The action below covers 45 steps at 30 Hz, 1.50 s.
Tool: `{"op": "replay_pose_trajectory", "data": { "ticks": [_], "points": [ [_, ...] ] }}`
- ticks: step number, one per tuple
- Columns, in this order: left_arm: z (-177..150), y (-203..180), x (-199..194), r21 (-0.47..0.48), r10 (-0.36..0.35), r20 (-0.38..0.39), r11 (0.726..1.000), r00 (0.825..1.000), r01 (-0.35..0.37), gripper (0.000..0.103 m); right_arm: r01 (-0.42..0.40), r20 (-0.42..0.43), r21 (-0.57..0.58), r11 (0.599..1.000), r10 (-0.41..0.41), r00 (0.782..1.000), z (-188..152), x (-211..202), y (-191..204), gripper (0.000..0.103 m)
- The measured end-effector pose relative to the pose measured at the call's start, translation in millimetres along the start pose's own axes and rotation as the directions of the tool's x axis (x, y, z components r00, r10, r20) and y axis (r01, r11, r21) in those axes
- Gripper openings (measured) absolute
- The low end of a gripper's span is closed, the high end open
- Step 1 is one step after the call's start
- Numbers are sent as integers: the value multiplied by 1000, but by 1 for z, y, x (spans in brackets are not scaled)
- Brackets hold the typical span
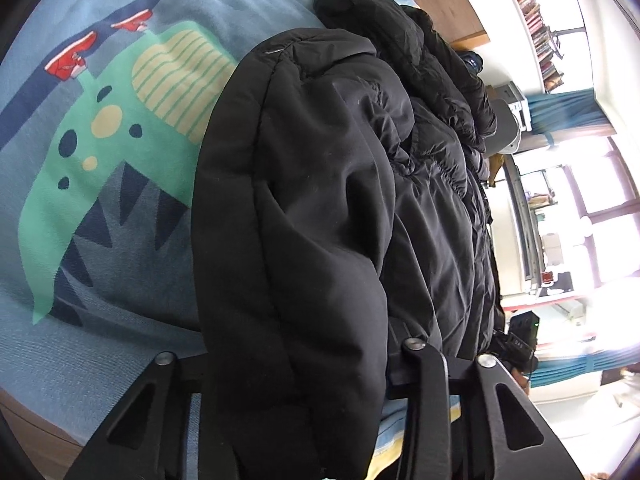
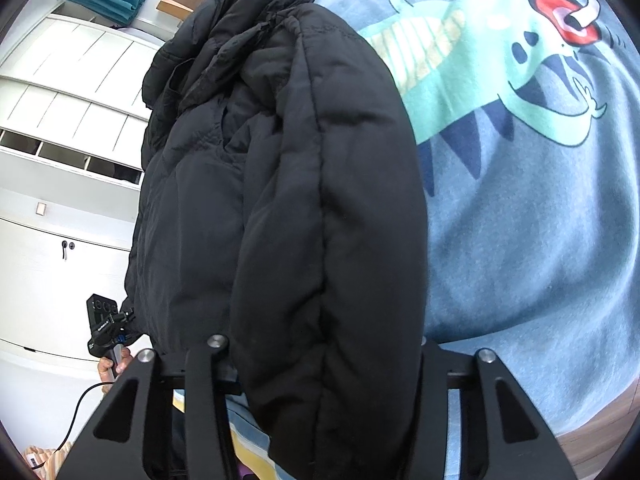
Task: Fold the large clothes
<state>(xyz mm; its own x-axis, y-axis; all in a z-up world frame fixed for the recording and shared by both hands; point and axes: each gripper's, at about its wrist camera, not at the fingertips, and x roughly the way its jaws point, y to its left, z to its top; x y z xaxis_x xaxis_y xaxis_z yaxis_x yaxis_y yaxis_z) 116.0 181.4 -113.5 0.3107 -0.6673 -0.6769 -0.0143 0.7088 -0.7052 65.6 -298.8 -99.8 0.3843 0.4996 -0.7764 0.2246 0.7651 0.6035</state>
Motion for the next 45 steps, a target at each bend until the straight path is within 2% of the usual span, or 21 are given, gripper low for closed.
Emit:
{"op": "replay_pose_trajectory", "data": {
  "ticks": [4, 17, 28, 45],
  "points": [
    [-1, -5, 0, 14, 25, 16, 1000, 1000, -25, 27, 14, 9, -5, 1000, -14, 1000, -1, 1, 2, 35],
    [-6, -19, -6, 35, 66, 60, 997, 996, -68, 20, 55, 46, -25, 998, -54, 997, -3, 3, 18, 23],
    [-1, -35, -19, 45, 23, 98, 999, 995, -27, 17, 56, 71, -56, 997, -52, 996, 0, -4, 33, 19],
    [15, -70, -41, 112, -49, 156, 993, 987, 32, 16, -24, 162, -105, 994, 41, 986, 9, -33, 64, 18]
  ]
}}
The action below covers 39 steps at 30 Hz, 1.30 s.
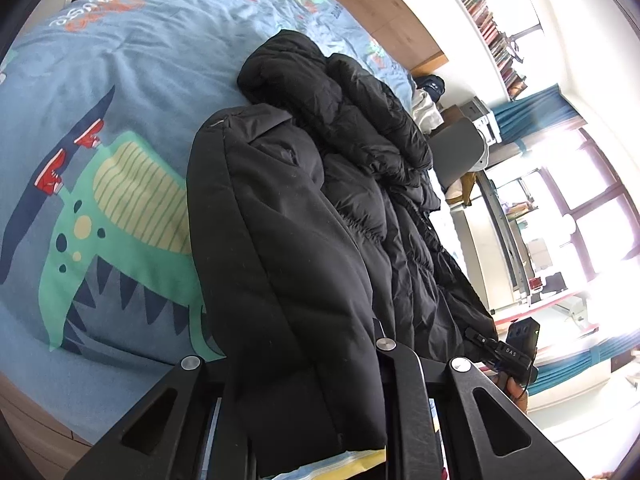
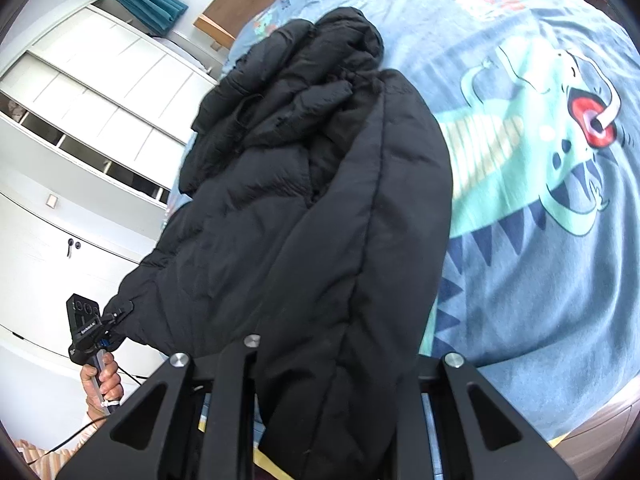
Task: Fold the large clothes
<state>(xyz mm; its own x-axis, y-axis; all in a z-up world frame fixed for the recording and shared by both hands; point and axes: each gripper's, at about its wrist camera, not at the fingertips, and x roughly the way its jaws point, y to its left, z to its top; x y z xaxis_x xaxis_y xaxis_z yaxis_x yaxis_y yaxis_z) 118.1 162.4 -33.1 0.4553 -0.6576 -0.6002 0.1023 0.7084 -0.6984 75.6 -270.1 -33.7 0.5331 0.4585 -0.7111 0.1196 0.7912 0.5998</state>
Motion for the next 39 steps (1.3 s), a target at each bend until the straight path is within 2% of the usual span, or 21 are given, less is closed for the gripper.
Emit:
{"op": "replay_pose_trajectory", "data": {
  "ticks": [22, 31, 39],
  "points": [
    [34, -19, -13, 22, -47, 64, 999, 997, 45, 14, -119, 130, -2, 993, 119, 984, 29, -30, 17, 18],
    [70, -34, -28, 65, -59, 111, 997, 992, 52, 14, -181, 229, 20, 983, 171, 958, 61, -55, 18, 18],
    [113, -42, -41, 82, -58, 176, 996, 983, 44, 14, -200, 301, 27, 979, 183, 936, 101, -70, 19, 18]
  ]
}}
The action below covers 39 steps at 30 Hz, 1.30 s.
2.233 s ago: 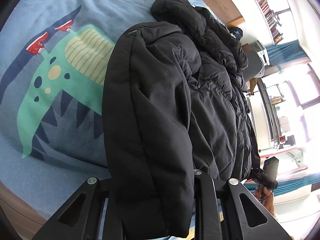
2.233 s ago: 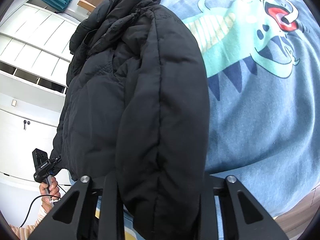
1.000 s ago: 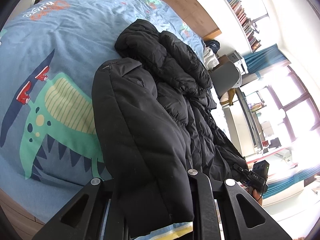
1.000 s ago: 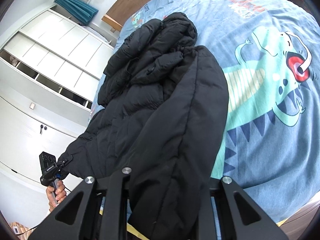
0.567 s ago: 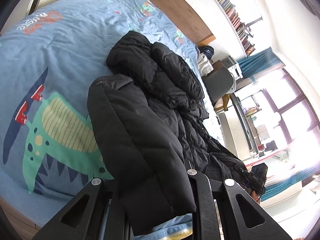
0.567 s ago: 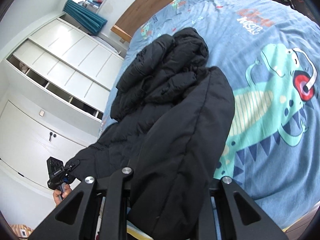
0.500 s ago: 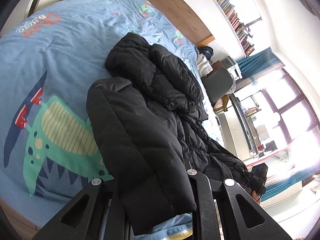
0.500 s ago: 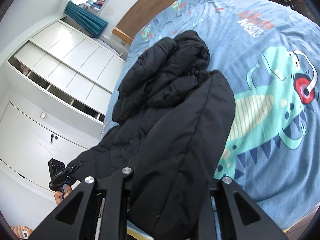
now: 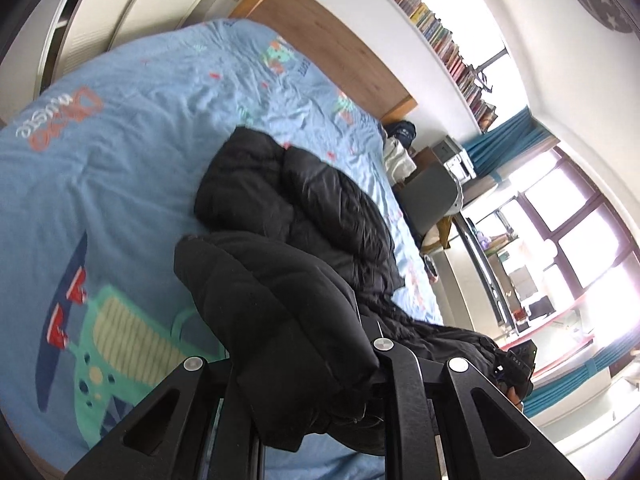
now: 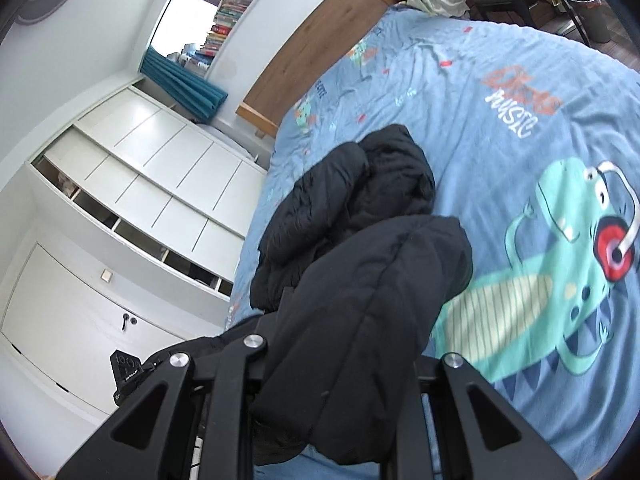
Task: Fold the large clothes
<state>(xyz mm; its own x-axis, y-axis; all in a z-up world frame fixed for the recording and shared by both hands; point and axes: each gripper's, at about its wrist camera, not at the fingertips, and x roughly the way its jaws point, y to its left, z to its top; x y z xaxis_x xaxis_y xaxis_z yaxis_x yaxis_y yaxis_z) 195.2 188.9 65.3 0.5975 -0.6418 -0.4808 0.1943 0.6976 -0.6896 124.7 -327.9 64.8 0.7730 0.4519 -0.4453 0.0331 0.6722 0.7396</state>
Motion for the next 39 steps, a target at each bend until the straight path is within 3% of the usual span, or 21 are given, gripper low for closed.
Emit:
{"op": "replay_pose_trajectory", "data": {
  "ticks": [11, 20, 30, 39],
  "points": [
    [71, -7, 14, -24, -2, 79, 1000, 997, 4, 14, -1, 53, -48, 999, 3, 999, 71, 17, 23, 18],
    [137, 0, 53, -105, 9, 116, 994, 993, 3, 14, -16, 100, 6, 1000, 15, 995, 135, 55, 22, 17],
    [206, 21, 132, -175, 61, 109, 984, 992, -41, 15, 33, 95, 82, 996, -40, 995, 207, 137, -3, 18],
    [253, 68, 233, -268, 142, 40, 955, 989, -126, 16, 127, 47, 140, 982, -135, 990, 262, 232, -43, 18]
  ]
}}
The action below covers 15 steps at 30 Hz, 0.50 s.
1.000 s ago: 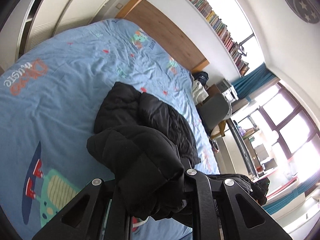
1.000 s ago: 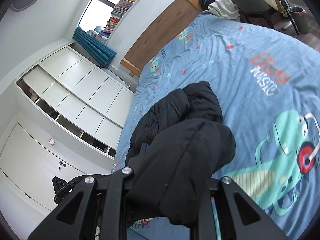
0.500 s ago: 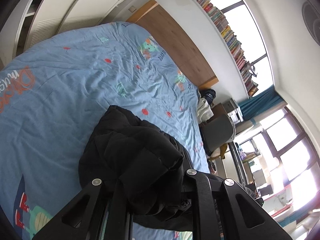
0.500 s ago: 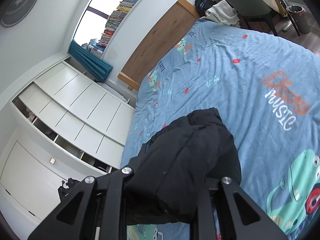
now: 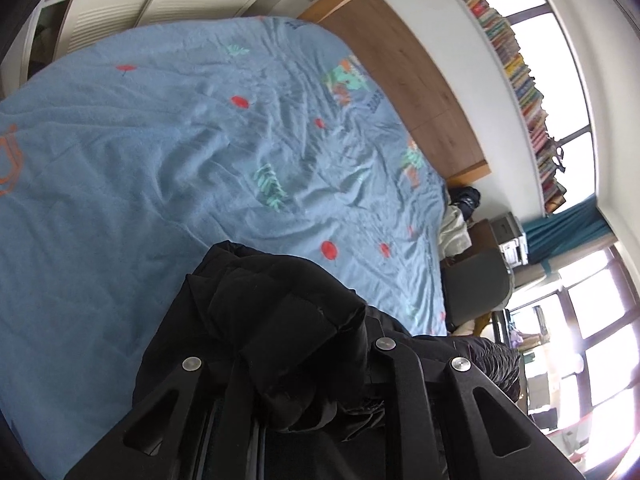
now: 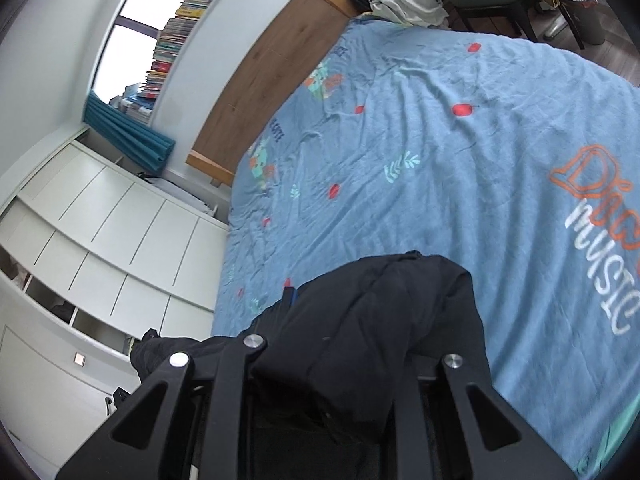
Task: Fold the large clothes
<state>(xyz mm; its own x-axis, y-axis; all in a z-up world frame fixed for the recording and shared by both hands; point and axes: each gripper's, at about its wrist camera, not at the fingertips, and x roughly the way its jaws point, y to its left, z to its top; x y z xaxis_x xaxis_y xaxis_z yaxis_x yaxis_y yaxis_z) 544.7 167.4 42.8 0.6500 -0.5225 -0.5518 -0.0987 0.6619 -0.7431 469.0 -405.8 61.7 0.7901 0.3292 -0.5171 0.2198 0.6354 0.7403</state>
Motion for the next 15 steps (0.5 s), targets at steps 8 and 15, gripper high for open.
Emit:
{"op": "replay_pose_trajectory", "data": {
  "ticks": [8, 15],
  "points": [
    [8, 42, 82, -83, 41, -67, 995, 997, -47, 22, 69, -63, 85, 994, -63, 996, 18, 86, -44, 19],
    [5, 65, 109, -164, -30, -90, 986, 996, 15, 28, 70, -101, 141, 988, -56, 993, 14, 127, -76, 19]
  ]
}}
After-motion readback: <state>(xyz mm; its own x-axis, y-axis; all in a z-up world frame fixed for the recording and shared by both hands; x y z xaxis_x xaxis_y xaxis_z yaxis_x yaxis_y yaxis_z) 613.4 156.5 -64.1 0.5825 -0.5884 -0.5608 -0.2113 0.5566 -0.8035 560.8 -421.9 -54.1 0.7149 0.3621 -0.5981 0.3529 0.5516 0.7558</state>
